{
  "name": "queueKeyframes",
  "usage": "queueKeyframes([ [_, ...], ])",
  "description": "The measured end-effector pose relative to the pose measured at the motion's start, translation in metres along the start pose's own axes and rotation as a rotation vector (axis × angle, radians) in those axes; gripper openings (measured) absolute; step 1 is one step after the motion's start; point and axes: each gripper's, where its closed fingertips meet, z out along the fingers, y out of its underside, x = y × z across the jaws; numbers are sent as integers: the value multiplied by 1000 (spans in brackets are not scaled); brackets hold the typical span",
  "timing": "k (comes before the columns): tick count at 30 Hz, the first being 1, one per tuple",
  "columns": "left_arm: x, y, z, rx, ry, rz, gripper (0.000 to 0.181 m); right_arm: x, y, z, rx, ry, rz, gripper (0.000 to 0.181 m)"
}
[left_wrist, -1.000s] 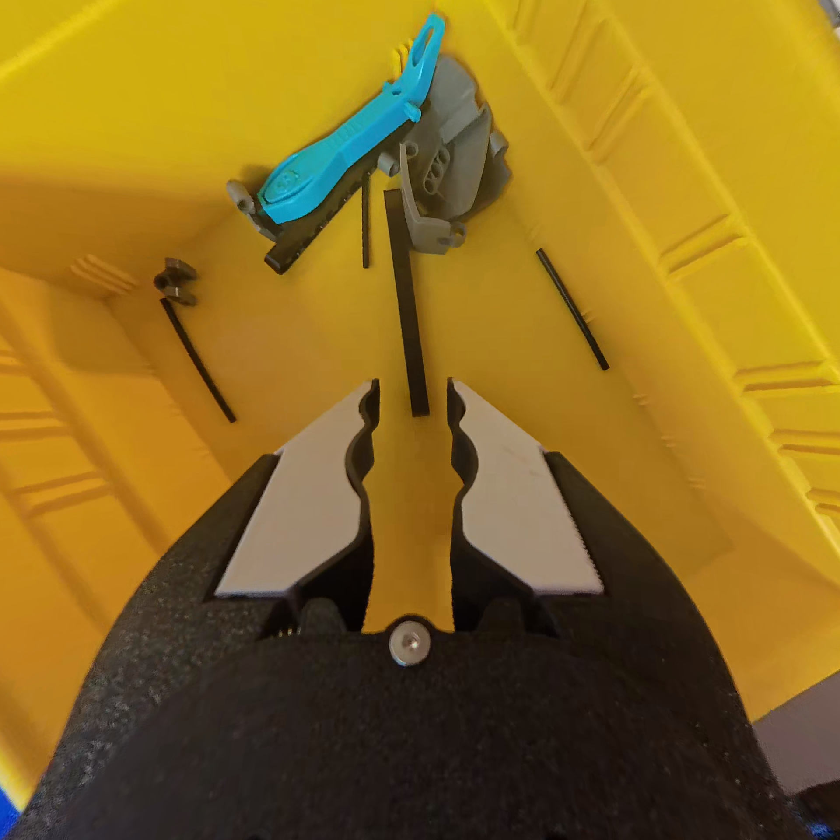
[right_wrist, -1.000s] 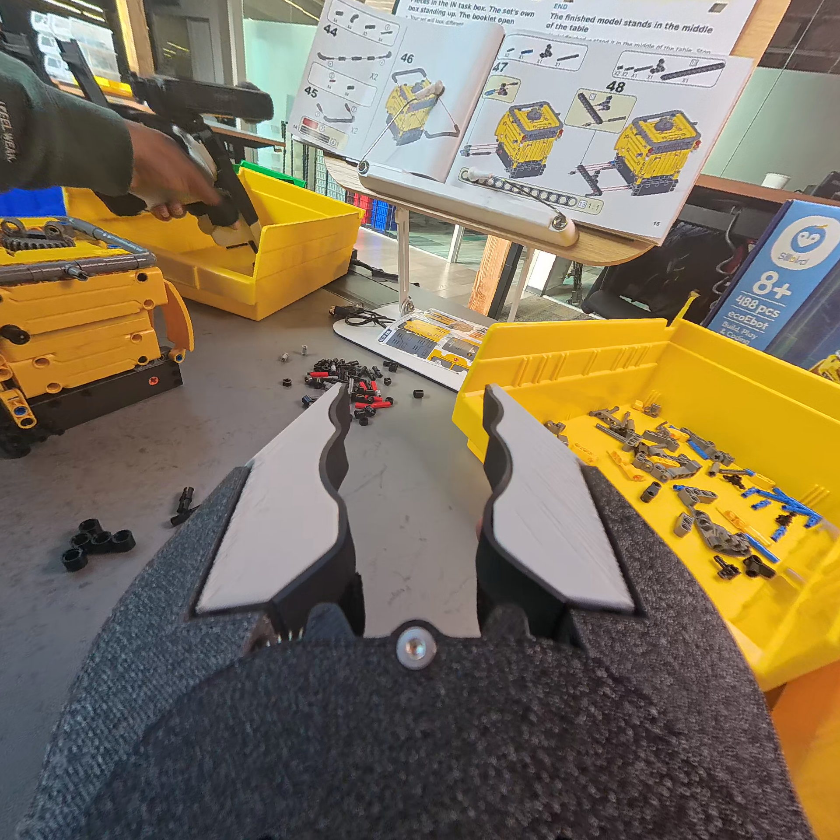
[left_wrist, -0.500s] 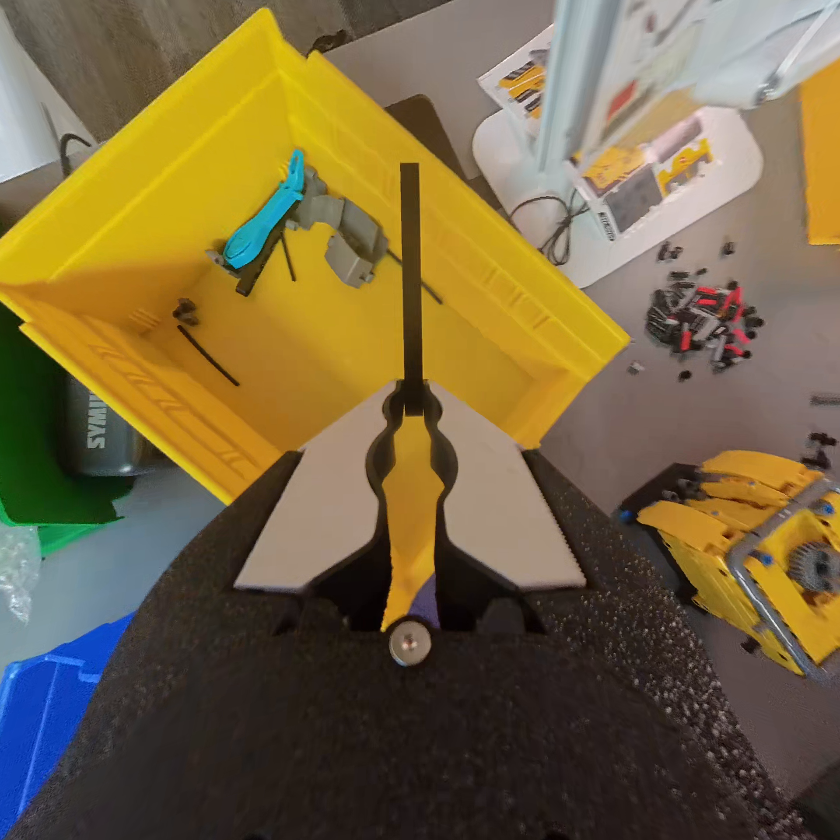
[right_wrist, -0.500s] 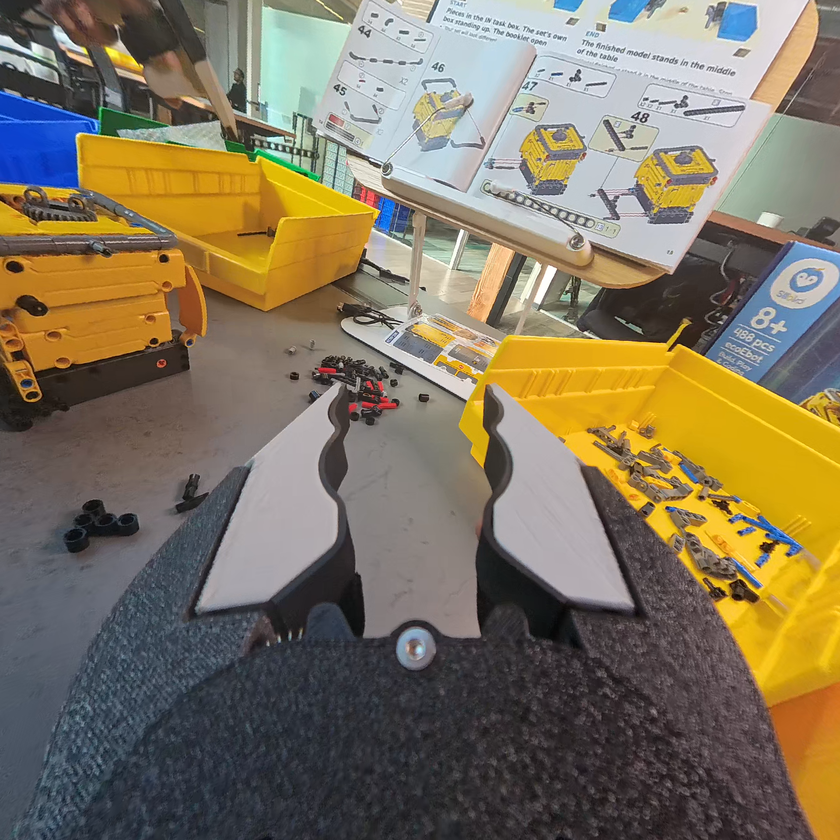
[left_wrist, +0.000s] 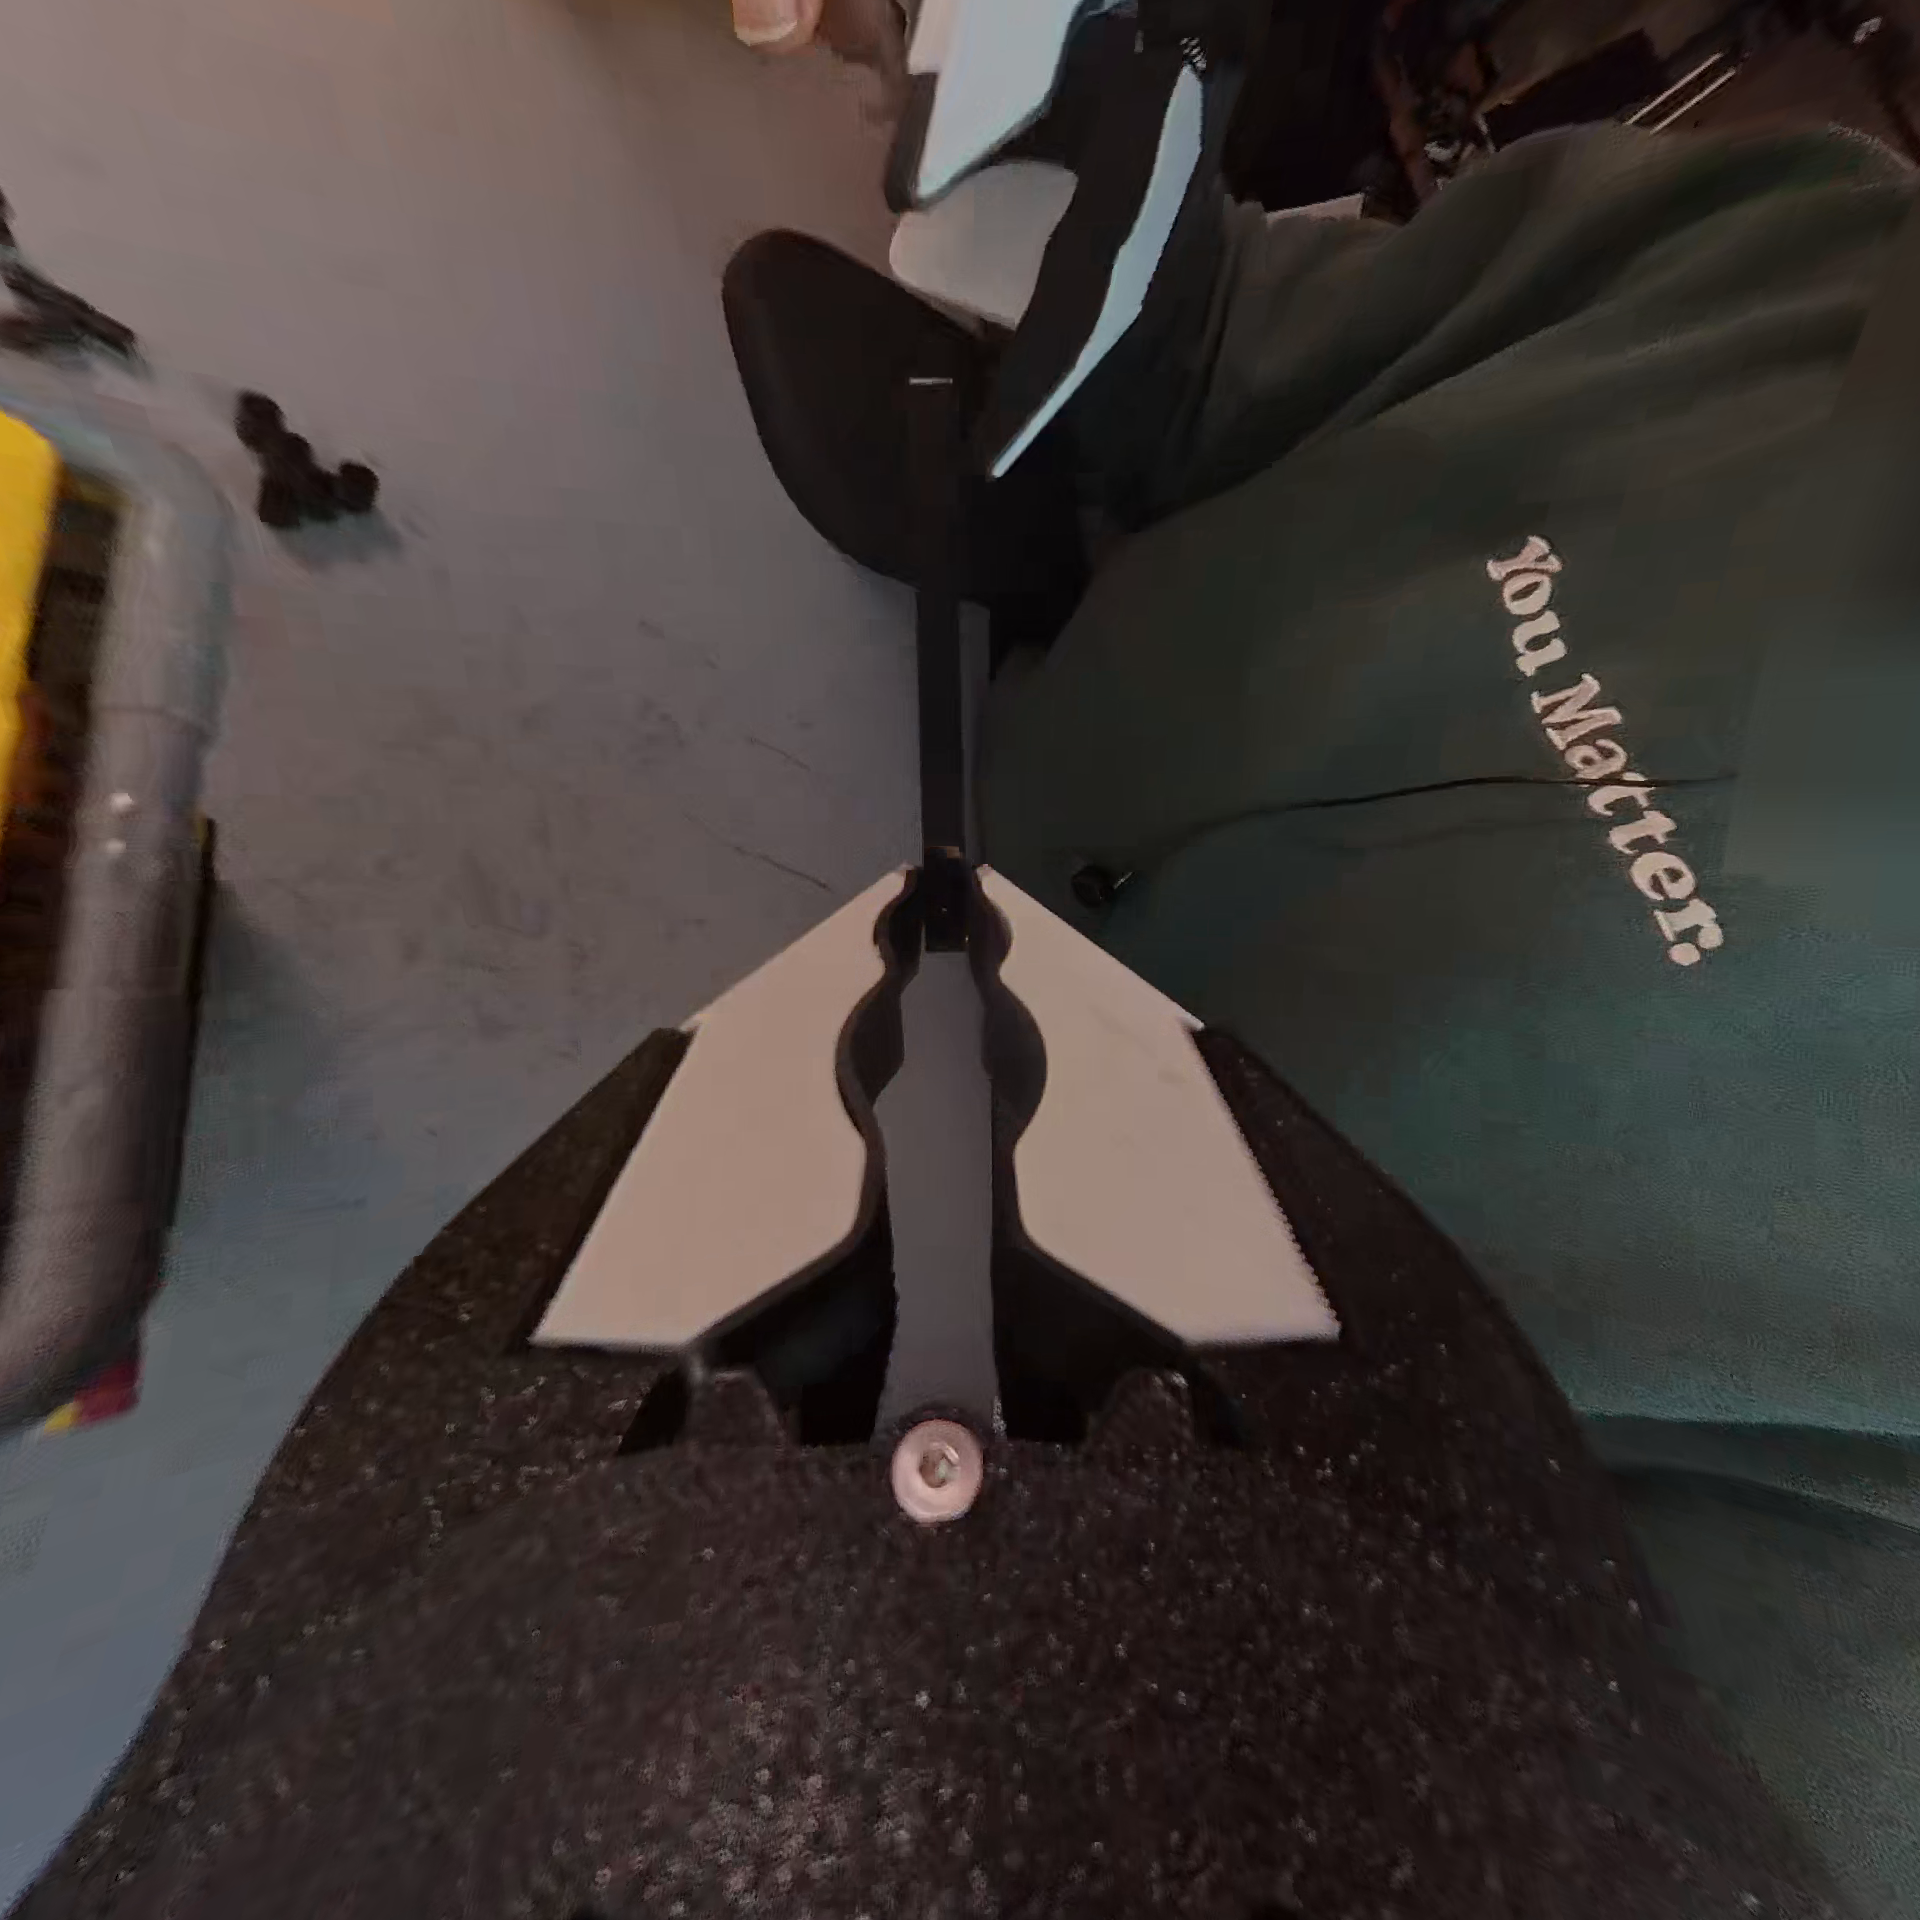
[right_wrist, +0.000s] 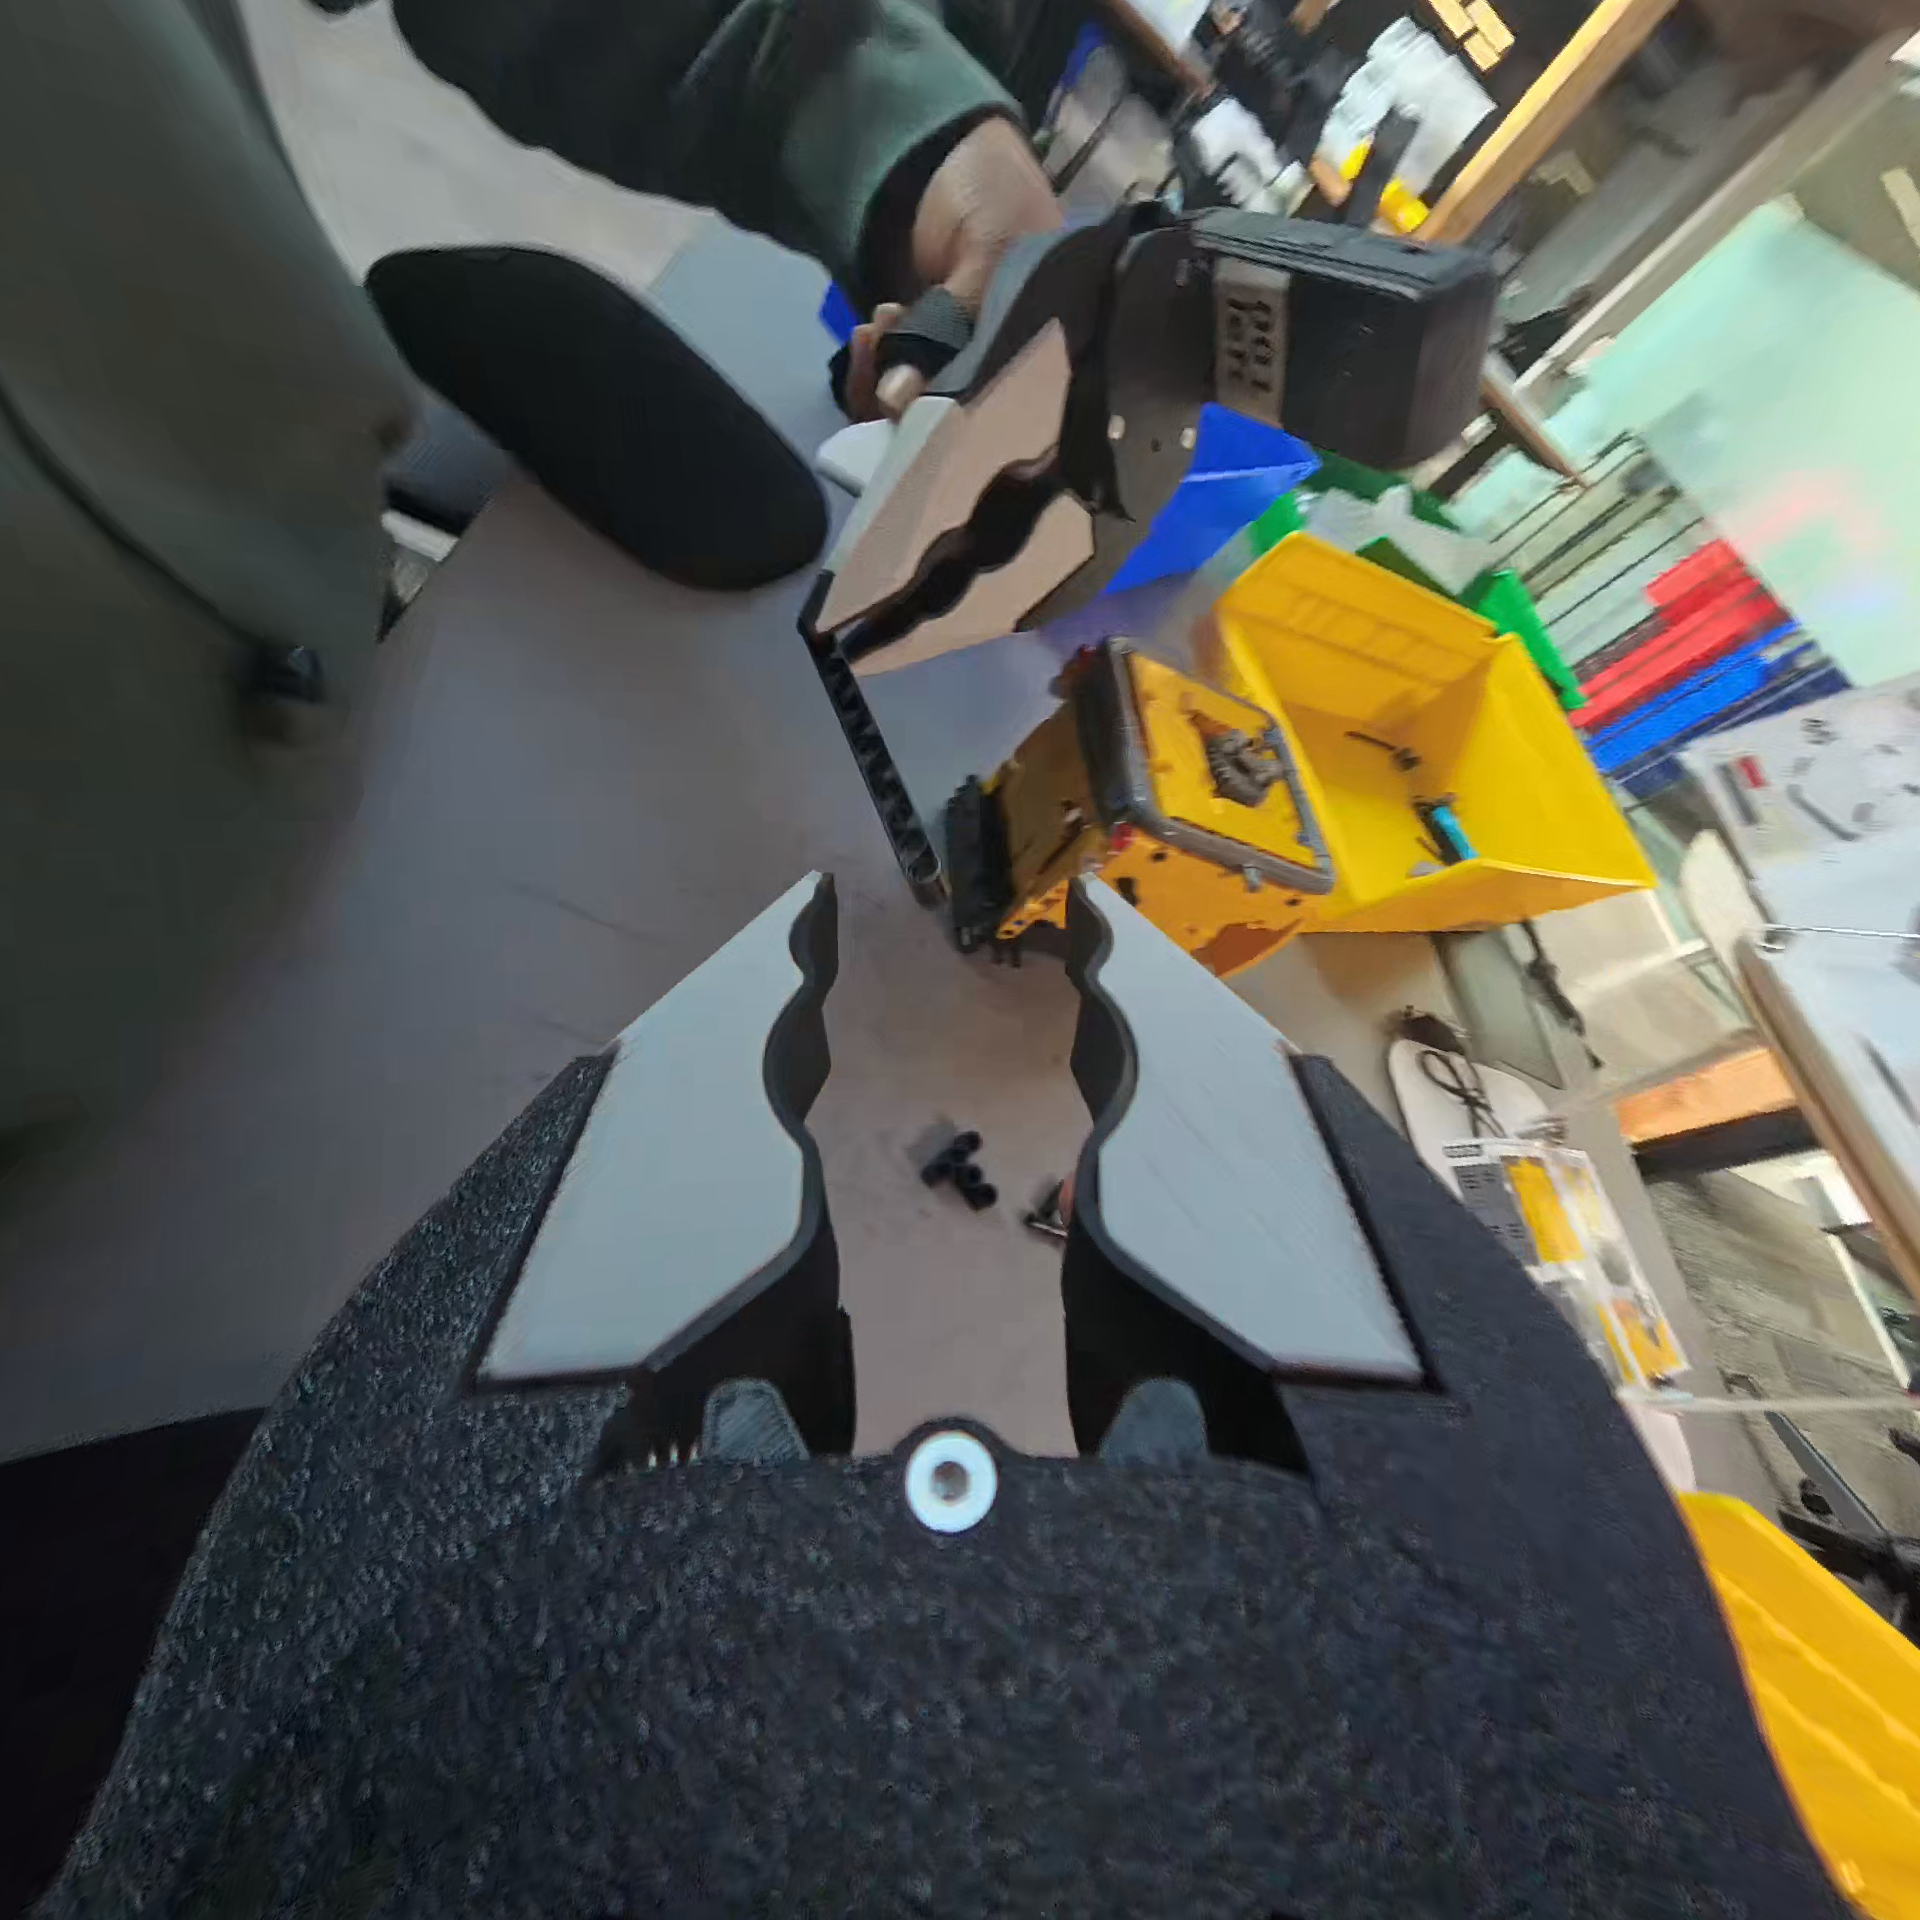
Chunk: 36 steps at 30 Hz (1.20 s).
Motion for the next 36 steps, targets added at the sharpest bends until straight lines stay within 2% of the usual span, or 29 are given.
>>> queueKeyframes([
  [2, -11, 18, 23, -43, 31, -48, 7, -33, 14, 12, -111, -113, -38, 44],
  [4, -18, 29, 37, -67, 69, -75, 7, -50, 37, 22, -223, -150, -76, 37],
  [6, -26, 35, 45, -80, 79, -86, 7, -59, 46, 25, -244, -157, -87, 8],
  [9, -31, 34, 48, -70, 77, -73, 7, -66, 51, 23, -252, -198, -7, 7],
  [11, -43, 32, 46, -69, -22, -11, 12, -64, 61, 22, -274, -228, 112, 7],
  [15, -73, 33, 45, -122, -339, 289, 28, -63, 91, 26, -330, -285, 336, 7],
  [16, -79, 32, 46, -129, -413, 364, 23, -62, 97, 29, -353, -290, 367, 7],
  [17, -82, 30, 48, -129, -460, 429, 26, -61, 101, 31, -368, -289, 378, 7],
  [19, -88, 27, 49, -135, -544, 512, 14, -58, 103, 33, -387, -290, 380, 7],
  [20, -89, 26, 49, -141, -564, 536, 13, -57, 106, 33, -414, -286, 363, 9],
  [22, -90, 26, 49, -135, -567, 537, 10, -55, 106, 31, -422, -268, 340, 21],
  [24, -91, 25, 48, -108, -572, 546, 7, -53, 104, 26, -407, -250, 348, 24],
  [30, -91, 25, 49, -83, -566, 581, 7, -49, 98, 12, -343, -178, 428, 2],
  [36, -91, 25, 49, -82, -566, 578, 7, -55, 107, 13, -388, -199, 429, 0],
])
